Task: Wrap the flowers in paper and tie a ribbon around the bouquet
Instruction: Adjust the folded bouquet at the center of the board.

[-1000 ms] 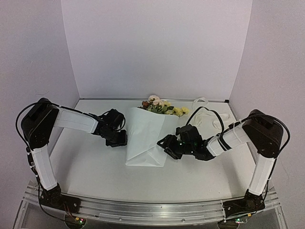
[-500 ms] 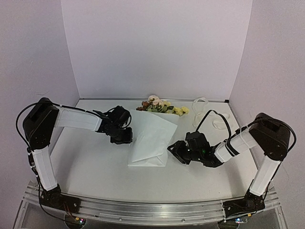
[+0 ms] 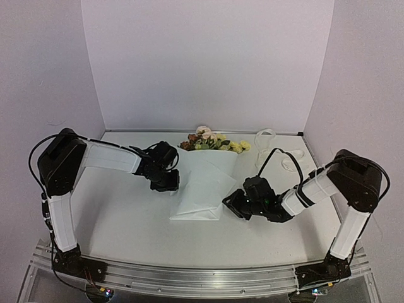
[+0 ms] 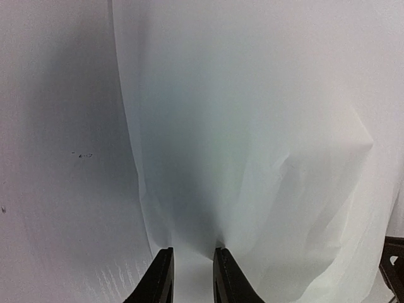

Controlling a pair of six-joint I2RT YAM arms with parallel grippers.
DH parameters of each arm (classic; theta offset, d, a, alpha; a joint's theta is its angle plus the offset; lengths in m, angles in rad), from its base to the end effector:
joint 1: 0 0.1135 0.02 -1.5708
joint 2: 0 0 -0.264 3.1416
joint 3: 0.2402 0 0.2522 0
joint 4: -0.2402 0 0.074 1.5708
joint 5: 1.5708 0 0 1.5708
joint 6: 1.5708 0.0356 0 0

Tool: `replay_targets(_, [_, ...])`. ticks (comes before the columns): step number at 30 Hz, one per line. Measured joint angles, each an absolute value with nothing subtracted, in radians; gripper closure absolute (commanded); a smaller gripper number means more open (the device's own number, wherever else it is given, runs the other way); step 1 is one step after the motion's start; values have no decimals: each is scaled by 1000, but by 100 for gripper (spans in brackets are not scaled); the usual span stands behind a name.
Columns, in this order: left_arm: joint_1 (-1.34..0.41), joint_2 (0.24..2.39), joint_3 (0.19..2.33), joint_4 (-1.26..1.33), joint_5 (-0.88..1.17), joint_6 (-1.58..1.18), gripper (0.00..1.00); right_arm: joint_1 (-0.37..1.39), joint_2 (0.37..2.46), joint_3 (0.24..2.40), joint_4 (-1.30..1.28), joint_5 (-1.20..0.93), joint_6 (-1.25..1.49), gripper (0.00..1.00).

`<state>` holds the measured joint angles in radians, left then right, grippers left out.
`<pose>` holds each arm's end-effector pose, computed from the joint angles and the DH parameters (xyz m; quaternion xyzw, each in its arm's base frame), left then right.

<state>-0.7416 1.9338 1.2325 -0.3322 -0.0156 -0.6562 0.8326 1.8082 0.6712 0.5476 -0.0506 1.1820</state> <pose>0.2922 -0.2669 0.1539 0.0391 0.9633 -0.1650 0.2080 0.2211 0.2457 0.1121 0.1415 0.8704 0.4102 0.2328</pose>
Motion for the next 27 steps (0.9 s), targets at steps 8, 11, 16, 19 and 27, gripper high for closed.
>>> replay_targets(8, [-741,1980,1252,-333,-3,-678,77,838,1723,634,432,-11,1171,59])
replay_targets(11, [-742,1980,1256,-333,-2,-682,77,845,1665,637,391,-1,1147,56])
replay_targets(16, [-742,1980,1257,-333,-2,-683,77,872,1644,754,258,-13,1074,59])
replay_targets(19, [-742,1980,1257,-333,-2,-683,77,883,1693,880,214,-51,1031,66])
replay_targets(27, [-742,1982,1271,-339,-2,-682,77,908,1848,995,176,-135,1003,69])
